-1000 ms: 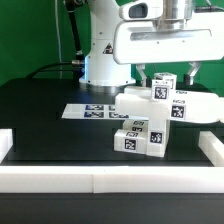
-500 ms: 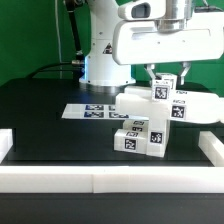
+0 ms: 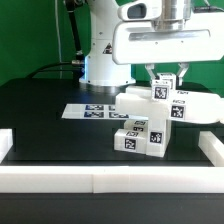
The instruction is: Assemble chair
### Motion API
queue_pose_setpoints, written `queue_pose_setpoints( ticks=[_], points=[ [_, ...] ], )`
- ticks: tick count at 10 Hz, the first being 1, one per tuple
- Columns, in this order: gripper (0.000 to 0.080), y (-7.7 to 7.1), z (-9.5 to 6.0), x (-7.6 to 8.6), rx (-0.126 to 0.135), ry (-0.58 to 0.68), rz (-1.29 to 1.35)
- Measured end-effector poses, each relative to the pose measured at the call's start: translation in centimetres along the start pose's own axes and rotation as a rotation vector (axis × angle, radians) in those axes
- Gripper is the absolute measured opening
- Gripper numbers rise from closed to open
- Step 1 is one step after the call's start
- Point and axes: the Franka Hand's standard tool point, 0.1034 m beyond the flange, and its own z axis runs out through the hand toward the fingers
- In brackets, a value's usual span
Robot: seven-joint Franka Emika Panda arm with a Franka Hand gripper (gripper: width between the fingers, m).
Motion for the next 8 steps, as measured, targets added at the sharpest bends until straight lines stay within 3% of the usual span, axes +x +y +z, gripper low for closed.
queue_pose_setpoints(
  ticks=[8],
  points=[
    [0.0271,0.28,-0.01,0.35,0.023,-0.001,0.730]
  ],
)
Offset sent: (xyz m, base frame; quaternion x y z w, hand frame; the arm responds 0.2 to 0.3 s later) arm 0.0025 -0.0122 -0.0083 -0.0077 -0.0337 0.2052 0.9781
